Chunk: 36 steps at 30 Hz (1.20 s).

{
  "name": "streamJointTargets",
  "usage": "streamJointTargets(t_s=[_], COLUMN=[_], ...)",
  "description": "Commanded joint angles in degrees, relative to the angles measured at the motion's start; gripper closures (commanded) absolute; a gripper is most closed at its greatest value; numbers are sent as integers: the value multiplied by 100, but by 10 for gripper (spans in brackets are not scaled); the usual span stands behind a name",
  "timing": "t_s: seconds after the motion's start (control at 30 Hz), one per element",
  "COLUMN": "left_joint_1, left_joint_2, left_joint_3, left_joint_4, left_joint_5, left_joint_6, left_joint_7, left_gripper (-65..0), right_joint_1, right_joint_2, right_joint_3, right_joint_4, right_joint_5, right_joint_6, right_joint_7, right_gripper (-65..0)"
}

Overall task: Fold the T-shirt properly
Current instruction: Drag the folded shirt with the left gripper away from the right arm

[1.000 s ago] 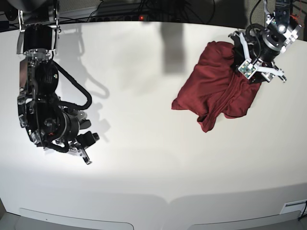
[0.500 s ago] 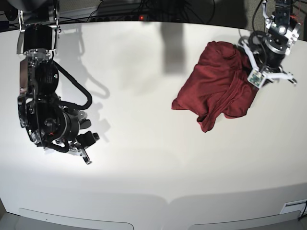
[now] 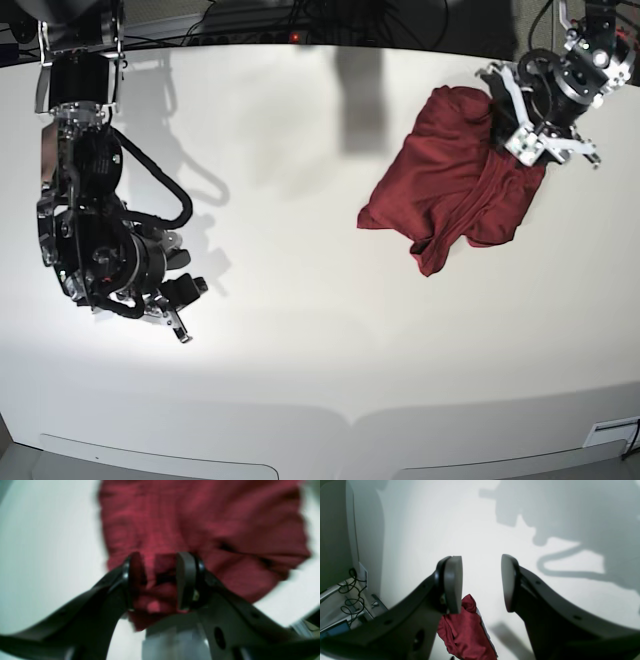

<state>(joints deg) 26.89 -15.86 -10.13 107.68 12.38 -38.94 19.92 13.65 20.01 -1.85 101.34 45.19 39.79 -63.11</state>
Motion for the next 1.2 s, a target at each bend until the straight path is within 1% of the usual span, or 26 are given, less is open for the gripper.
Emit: streamJointTargets(t_s=[0.0,0.1,0.2,0.4,0.57,0.6,0.63,0.73,0.83,0.93,1.0,1.03,1.17], left_joint_1=[-7,-9,-13,-101,-205,-219,-234,-247,-243,-240,-188,-125,188], left_joint_2=[-50,-52,-52,-52,-52,-52,-52,-52,-52,-55,-55,-55,-52], left_joint_3=[-7,11,11,11,11,11,11,11,11,0,-68,-146,-732], left_joint_4=[107,105,61,-466,-651,-651,-651,-649,-643,-555,-352,-205,457], left_joint_5=[-46,-11,236,588,627,627,627,623,608,243,-208,-459,-1526], left_joint_6=[70,72,74,103,262,278,291,313,466,754,903,953,957], left_joint_7=[-173,-313,-501,-763,-758,-758,-758,-758,-704,-400,-195,-177,-173], left_gripper=[-232,-232,-232,-232,-224,-200,-160,0,0,0,0,0,0], right_joint_1=[138,138,138,140,140,138,138,138,138,140,138,140,140], right_joint_2=[59,59,59,59,59,59,59,59,59,59,57,46,48], right_joint_3=[37,37,37,37,37,37,37,37,37,37,37,37,33], right_joint_4=[74,74,74,74,74,74,72,72,72,46,-15,-55,-76], right_joint_5=[46,44,46,46,46,46,44,44,44,42,44,44,44], right_joint_6=[21,21,21,21,21,21,21,21,21,21,21,21,21], right_joint_7=[11,11,11,11,11,11,9,9,9,11,11,11,11], right_gripper=[-250,-249,-249,-250,-249,-250,-249,-249,-249,-249,-249,-249,-249])
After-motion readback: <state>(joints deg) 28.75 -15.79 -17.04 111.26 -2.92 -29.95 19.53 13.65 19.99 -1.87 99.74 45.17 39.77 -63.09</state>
